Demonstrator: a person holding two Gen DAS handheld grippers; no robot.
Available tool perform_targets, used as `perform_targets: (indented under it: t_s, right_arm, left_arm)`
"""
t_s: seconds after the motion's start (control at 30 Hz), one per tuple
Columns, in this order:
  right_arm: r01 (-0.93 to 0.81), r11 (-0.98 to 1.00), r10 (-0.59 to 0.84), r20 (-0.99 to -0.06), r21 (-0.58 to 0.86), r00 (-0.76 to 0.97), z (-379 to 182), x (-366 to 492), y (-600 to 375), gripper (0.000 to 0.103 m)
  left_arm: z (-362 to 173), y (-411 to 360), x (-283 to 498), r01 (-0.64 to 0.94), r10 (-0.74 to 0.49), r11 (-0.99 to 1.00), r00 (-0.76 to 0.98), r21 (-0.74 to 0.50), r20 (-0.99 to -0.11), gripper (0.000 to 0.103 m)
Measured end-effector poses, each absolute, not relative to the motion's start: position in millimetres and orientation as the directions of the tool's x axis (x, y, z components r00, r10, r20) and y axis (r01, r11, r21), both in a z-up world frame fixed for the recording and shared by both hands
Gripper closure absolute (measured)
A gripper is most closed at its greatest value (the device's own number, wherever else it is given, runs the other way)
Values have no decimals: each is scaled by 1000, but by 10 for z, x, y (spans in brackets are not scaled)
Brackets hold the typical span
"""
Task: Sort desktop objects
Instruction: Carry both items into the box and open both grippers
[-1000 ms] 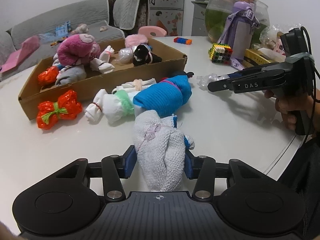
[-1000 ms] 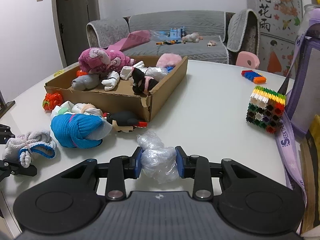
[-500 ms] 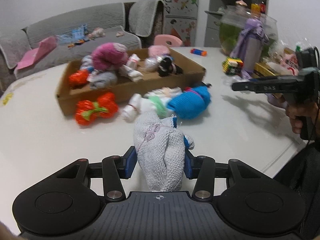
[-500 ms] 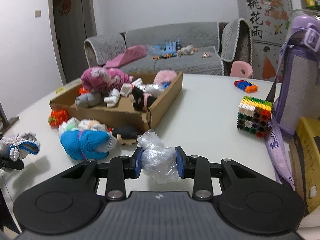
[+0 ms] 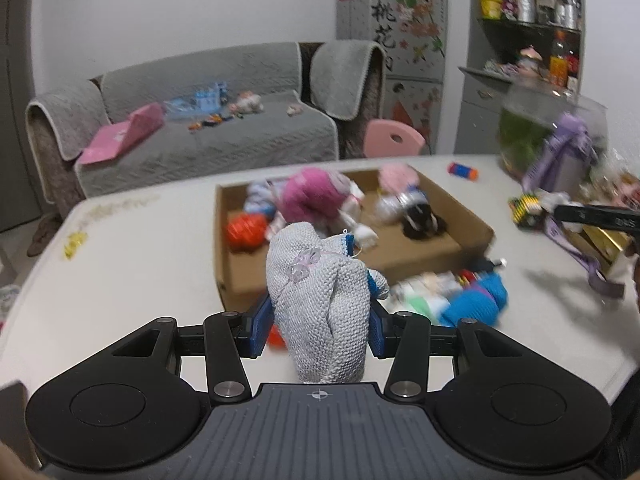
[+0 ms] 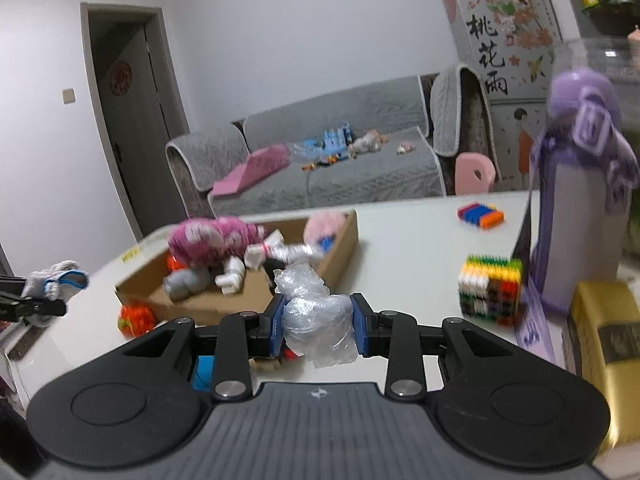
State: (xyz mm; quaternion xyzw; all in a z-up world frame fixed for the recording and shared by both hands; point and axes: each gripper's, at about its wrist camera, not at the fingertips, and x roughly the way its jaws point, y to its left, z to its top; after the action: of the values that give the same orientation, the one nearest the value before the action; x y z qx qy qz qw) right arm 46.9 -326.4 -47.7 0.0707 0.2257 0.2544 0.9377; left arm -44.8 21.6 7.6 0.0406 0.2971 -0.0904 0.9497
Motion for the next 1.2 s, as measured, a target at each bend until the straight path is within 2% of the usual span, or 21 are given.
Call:
perform_targets:
  t_s: [0.3, 0.53, 0.9, 1.2]
  right_arm:
    - [-509, 829, 559, -344, 229, 755, -214, 727, -2977, 73]
    - [-553, 803, 595, -342, 223, 727, -104, 1027, -2699, 73]
    - [-595, 783, 614, -380, 182, 691, -33, 1413, -2280, 73]
    - [-596, 789, 588, -463, 147, 663, -205, 1698, -1976, 73]
  left_arm:
    - [379, 252, 102, 184, -119, 980, 838, 70, -533, 49]
    - [422, 262, 493, 188, -114, 978, 837, 86, -535, 49]
    - [277, 391, 1103, 177, -103, 981, 809, 73, -579, 49]
    - [110, 472, 1439, 178, -105, 982, 782, 60, -615, 49]
